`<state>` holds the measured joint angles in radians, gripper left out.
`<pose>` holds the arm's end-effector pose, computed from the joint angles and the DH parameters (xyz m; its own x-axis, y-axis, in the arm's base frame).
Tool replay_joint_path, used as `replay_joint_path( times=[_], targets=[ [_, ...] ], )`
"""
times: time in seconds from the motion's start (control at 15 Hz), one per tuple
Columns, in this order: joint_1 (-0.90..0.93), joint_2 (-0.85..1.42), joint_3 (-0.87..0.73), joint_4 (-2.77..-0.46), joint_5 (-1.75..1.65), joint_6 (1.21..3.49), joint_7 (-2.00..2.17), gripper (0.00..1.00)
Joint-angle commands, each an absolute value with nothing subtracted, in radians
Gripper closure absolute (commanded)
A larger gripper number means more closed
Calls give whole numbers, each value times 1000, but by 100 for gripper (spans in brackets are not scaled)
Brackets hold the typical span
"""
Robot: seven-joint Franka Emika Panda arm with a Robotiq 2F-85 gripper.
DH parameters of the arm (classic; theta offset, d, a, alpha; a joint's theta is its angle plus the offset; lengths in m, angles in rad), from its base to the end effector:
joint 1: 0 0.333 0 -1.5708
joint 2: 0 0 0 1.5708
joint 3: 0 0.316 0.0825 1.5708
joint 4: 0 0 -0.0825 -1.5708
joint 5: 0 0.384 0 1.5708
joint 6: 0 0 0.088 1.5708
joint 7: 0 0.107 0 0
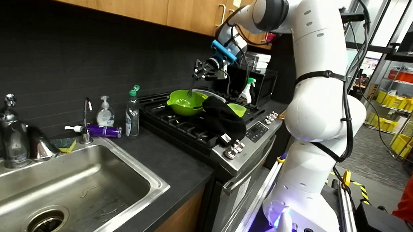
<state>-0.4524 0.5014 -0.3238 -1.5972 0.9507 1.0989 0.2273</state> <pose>0.5088 -0.3068 0.3610 0.4732 -0.2909 -0.8316 -0.8807 -0.1788 -0.4386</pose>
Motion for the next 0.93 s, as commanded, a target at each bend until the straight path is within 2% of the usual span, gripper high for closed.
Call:
replay_joint_path(
  times=[0.0, 0.87],
  targets=[
    [-418, 462, -325, -1676, 953, 1126, 246, 95],
    [-421, 495, -332, -1668, 955, 1117, 242, 95]
  ],
)
